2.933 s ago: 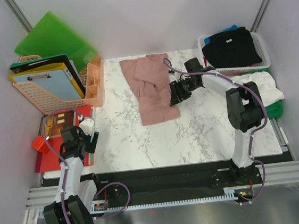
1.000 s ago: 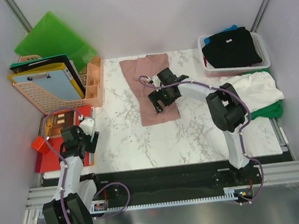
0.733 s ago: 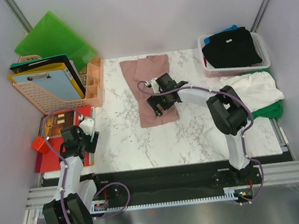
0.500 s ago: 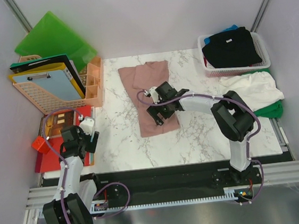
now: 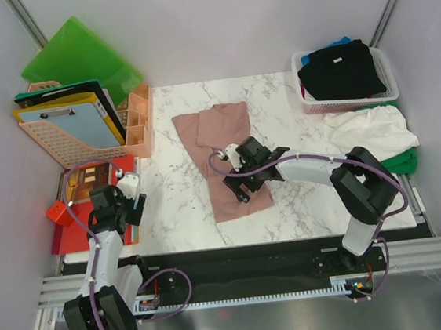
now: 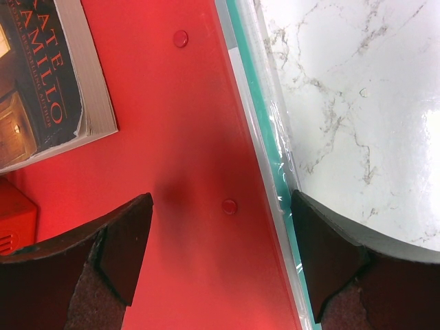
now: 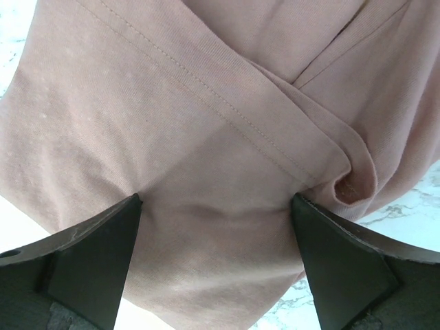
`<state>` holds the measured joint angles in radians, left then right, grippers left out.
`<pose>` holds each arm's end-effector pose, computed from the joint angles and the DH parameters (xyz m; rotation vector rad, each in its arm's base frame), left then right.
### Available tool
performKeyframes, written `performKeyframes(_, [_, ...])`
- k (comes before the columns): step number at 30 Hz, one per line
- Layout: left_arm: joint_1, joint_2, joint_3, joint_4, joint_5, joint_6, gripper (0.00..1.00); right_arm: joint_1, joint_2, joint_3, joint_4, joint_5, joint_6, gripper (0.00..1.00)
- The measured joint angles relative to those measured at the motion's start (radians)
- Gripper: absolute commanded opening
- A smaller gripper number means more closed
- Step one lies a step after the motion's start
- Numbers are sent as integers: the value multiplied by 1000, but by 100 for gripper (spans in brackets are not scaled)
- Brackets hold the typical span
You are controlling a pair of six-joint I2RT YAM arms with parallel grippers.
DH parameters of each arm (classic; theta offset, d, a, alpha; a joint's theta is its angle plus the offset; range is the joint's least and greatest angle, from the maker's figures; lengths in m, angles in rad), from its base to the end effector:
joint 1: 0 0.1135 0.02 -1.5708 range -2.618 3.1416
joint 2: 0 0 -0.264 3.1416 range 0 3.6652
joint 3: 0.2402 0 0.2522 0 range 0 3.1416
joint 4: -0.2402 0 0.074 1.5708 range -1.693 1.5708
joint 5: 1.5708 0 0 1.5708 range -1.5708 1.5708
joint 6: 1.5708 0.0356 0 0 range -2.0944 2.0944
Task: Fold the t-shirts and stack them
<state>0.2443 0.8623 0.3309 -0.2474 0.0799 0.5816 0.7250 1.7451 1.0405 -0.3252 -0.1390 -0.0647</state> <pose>0.1634 0.0378 0.1647 0.4364 2.3274 0.3106 0.2569 0.2342 0.1669 -1.0642 2.4210 0.4118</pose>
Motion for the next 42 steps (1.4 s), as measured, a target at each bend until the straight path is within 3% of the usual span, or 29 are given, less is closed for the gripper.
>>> performKeyframes(5, [0, 3, 0, 0, 0, 0, 89, 0, -69, 27, -59, 14, -63, 98])
performKeyframes(10, [0, 8, 0, 3, 0, 0, 89, 4, -186, 196, -205, -22, -191, 98])
performKeyframes(16, [0, 13, 0, 3, 0, 0, 89, 19, -190, 431, -580, -269, -419, 98])
performKeyframes(20, [0, 15, 0, 5, 0, 0, 88, 34, -90, 361, -745, -386, -490, 98])
performKeyframes(23, [0, 14, 0, 4, 0, 0, 89, 104, -122, 190, -707, -217, -457, 98])
performKeyframes(26, [0, 14, 0, 5, 0, 0, 88, 272, -280, 36, -590, 47, -438, 98])
performKeyframes(34, [0, 15, 0, 5, 0, 0, 89, 485, -496, -113, -232, 521, -441, 98])
performKeyframes(42, [0, 15, 0, 5, 0, 0, 89, 563, -488, -263, -47, 706, -462, 98])
